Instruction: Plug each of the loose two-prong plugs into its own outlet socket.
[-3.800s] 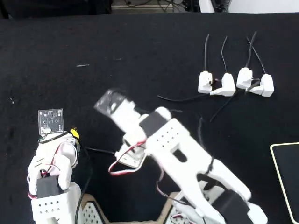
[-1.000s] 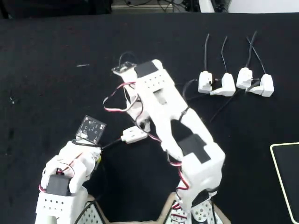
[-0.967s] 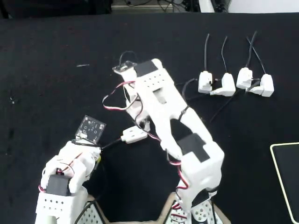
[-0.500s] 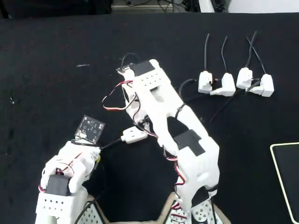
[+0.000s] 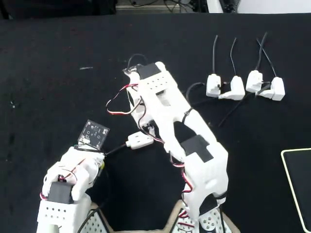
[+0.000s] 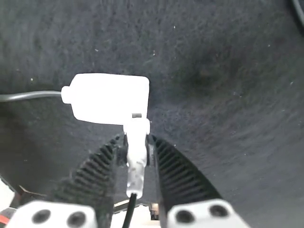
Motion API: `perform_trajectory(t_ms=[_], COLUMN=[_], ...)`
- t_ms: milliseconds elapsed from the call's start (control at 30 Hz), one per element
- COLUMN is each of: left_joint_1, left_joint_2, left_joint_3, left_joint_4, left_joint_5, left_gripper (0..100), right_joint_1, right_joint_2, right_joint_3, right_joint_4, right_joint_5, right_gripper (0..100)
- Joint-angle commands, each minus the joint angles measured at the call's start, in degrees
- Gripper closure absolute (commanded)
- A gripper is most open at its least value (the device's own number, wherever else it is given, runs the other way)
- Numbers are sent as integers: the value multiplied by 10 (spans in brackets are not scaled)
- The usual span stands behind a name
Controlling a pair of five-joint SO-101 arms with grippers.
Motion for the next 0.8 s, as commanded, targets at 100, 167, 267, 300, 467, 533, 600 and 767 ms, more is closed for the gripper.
perform_trajectory(t_ms=[100, 167, 267, 300, 467, 533, 600, 767], left_joint_1=[-6, -6, -6, -6, -6, -6, -7, -14], left_joint_2=[-4, -4, -4, -4, -4, -4, -4, -4], left_joint_3=[-13, -13, -13, -13, -13, -13, -13, -14], left_joint_4=[0, 0, 0, 0, 0, 0, 0, -16], left_joint_5=[-6, -6, -6, -6, -7, -7, -6, -4], left_gripper=[870, 870, 870, 870, 870, 870, 870, 870], right_joint_1=[-26, -26, -24, -24, -24, -24, -26, -25], right_joint_2=[-5, -2, -2, -2, -2, -2, -2, -3], right_joint_3=[-28, -28, -28, -28, -26, -15, 7, 20], right_joint_4=[-18, -19, -20, -20, -27, -42, -59, -69], right_joint_5=[-40, -49, -56, -56, -56, -56, -54, -51], right_gripper=[988, 988, 988, 988, 988, 988, 988, 988])
